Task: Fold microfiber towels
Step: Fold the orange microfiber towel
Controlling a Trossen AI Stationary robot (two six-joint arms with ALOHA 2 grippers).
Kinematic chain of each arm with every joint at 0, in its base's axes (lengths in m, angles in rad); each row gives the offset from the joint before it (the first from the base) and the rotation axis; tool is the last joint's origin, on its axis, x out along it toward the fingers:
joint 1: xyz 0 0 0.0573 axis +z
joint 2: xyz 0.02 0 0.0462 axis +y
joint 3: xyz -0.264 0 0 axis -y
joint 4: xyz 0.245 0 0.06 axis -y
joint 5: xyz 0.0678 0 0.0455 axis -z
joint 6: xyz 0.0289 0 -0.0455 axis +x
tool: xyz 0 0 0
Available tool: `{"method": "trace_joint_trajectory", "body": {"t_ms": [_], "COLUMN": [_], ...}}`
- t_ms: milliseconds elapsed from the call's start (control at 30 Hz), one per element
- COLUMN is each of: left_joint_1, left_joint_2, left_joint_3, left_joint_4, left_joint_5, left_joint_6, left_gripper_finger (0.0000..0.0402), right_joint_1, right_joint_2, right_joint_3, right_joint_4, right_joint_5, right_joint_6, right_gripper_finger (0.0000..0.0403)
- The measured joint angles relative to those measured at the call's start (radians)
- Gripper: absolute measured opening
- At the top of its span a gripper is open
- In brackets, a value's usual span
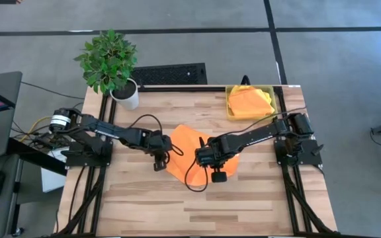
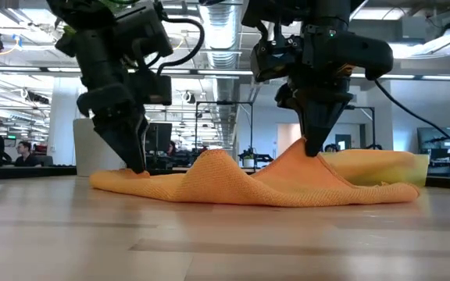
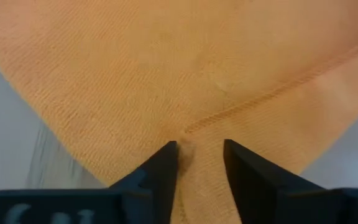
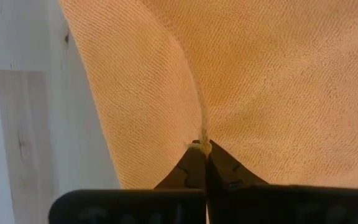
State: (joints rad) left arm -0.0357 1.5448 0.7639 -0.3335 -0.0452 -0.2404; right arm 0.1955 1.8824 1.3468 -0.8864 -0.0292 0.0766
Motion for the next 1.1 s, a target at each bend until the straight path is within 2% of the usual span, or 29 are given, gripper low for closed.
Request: {"method": "trace_joint_trajectory", "body": {"t_ms": [233,300,600,867,1100], "left_joint_1": [0.0,0.0,-0.013,-0.083,-0.114], "left_joint_2": [0.0,0.0,-0.02,-0.141,-0.187], "left_joint_3": [0.014,0.014,0.038,0.131,0.172], "left_joint_4": [-0.085,-0.097,-0.134,-0.324,-0.338], "left_joint_5": [0.012,0.013,0.063,0.062,-0.126], "left_joint_6": [0.034,0.028,-0.034,-0.115,-0.217], "left_gripper_finger": [0.0024,0.0007,0.0001,0.0,0.0], "right_joint_1": [0.0,0.0,0.01,0.071,0.112], "right_joint_2": [0.0,0.0,-0.028,-0.128,-0.143], "right_joint_3": [0.0,0.0,-0.001,0.0,0.0], "right_joint_4": [0.0,0.0,-0.009,-0.065,-0.15], "right_joint_5": [0.0,0.0,-0.009,-0.07,-0.053], "right_joint_6": [0.004,0.005,0.054,0.174,0.378], "right_gripper_finger": [0.0005,0.0006,0.0005,0.0005,0.0005]}}
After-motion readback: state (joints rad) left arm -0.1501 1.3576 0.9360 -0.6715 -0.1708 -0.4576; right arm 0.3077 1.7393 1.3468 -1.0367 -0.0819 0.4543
